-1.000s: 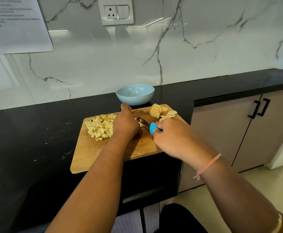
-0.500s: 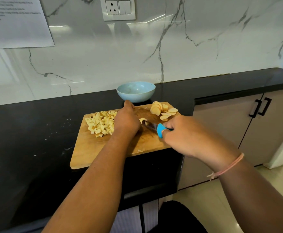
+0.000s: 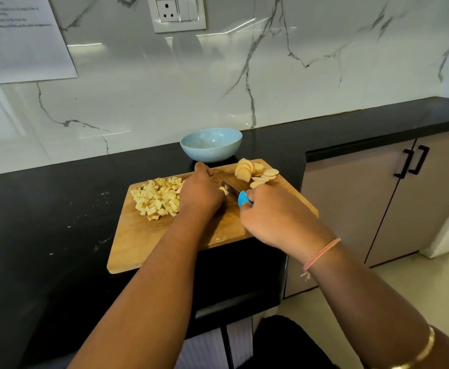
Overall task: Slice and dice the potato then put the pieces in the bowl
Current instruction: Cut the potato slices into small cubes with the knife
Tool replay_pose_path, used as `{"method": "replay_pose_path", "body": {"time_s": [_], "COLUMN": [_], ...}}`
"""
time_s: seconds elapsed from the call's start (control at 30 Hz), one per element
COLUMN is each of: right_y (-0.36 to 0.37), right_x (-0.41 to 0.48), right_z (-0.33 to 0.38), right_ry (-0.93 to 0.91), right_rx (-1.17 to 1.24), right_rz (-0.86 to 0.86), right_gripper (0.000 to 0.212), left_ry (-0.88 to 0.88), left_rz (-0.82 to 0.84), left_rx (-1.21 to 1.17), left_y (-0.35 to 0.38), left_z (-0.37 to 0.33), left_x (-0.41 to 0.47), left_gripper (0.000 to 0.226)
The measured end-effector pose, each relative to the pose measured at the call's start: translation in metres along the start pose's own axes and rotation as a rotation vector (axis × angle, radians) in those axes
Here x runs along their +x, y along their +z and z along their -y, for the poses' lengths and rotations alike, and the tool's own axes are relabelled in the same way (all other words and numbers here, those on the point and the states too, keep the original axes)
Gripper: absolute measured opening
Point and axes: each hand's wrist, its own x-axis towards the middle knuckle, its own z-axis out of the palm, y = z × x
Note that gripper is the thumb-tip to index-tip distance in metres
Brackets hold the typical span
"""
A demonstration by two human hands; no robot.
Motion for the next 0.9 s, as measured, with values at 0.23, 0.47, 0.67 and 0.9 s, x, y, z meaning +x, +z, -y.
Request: {"method": "replay_pose_path", "body": {"time_s": [0.23, 0.47, 0.67, 0.9], "right_y": [-0.012, -0.015, -0.011, -0.016], "right_x": [-0.012, -0.009, 0.0, -0.001], "right_z": [-0.006, -0.023, -0.03, -0.033], "right_ry": [0.008, 0.016, -0.007, 0.009], "right_rx": [-0.037, 0.043, 0.097, 0.233], "right_rz": [0.047, -0.044, -0.066, -0.092], "right_gripper": [0.038, 0.03, 0.029, 0.027], "left_ry": [0.01, 0.132, 0.238, 0.121], "left_rz": [-0.03, -0.074, -0.046, -0.144], "left_rx": [0.014, 0.009, -0.083, 0.126], "left_y": [0.001, -0.004, -0.006, -0.008], "left_z": [-0.001, -0.003, -0.01, 0.003], "left_x": [-0.001, -0.001, -0.007, 0.003], "left_gripper": [0.035, 0.023, 0.019, 0.011]}}
